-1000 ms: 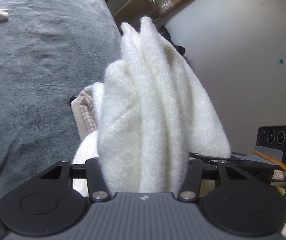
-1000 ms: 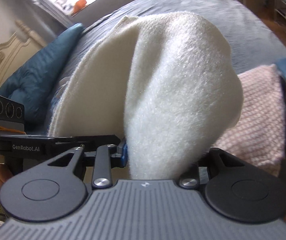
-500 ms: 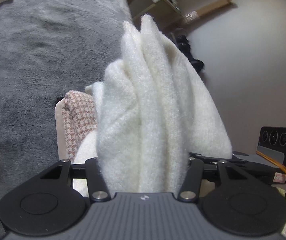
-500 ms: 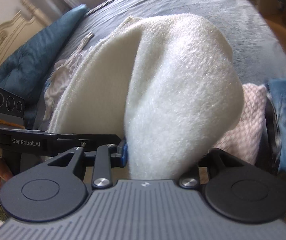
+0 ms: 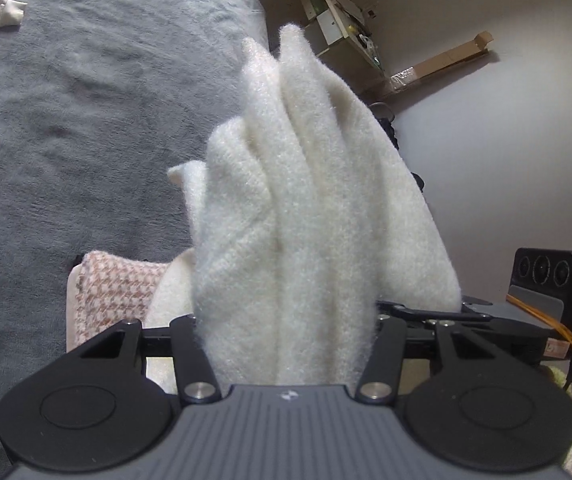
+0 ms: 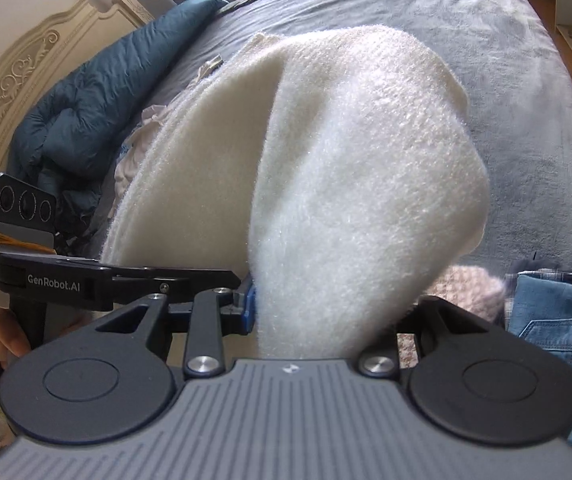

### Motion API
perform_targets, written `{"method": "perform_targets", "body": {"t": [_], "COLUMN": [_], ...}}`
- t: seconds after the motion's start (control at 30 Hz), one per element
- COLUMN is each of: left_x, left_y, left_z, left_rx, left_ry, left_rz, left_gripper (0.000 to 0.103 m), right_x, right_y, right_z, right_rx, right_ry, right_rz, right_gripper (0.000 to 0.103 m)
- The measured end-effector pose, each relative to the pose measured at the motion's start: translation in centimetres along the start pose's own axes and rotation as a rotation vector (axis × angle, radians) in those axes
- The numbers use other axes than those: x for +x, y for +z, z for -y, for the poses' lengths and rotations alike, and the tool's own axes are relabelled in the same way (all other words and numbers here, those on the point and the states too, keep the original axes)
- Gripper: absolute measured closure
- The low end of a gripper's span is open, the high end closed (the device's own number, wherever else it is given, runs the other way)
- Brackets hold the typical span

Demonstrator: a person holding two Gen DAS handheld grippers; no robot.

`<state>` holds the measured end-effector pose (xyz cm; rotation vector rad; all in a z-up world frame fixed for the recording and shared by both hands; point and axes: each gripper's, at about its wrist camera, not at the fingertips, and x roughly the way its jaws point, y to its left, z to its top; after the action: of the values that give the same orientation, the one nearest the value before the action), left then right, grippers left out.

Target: Fold clothes

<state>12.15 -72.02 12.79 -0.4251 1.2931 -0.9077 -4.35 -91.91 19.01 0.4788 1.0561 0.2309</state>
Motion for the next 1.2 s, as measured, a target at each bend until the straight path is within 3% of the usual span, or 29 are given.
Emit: {"method": "perform_targets", "body": {"t": [0.17,0.3,0.4,0.5,0.57,1.2], "left_x": [1.7,5.5,8.8,9.7,9.7,9.4], "left_y": [-2.1,-6.0,-8.5,-8.7,-8.5,-8.1], "left_z": [-2.1,-7.0,-11.5,-13.8,-14.0,-13.3], "left_rx": [0.002,-0.035,-0.107,-0.168,-0.169,-0.136], "left_ry": [-0.018,-0.005,0.008,-0.038,-0.071,-0.082], "left_rz": [-0.056,-0.093,-0.096,-0.067,-0.057,-0.062], "left_gripper": [0.050,0.050,0.050,0.048,0.048,0.049], "right_x": [1.4,6.0,10.5,10.8,11.1,12.2], "right_y": [-1.6,-5.4,-8.8,-9.2,-9.4,-10.8], "right_z": [1.1,3.8,6.8,7.5,8.0,10.5], "right_rx": [0.044,0.089,0.158,0.178,0.192,0.267], "right_ry": [0.021,0.048,0.067,0.078,0.085,0.130], "right_rz": [-0.019,-0.060,-0.086,-0.080,-0.076,-0.051], "right_gripper": [0.070,0.070,0.070,0.068,0.068,0.068]}}
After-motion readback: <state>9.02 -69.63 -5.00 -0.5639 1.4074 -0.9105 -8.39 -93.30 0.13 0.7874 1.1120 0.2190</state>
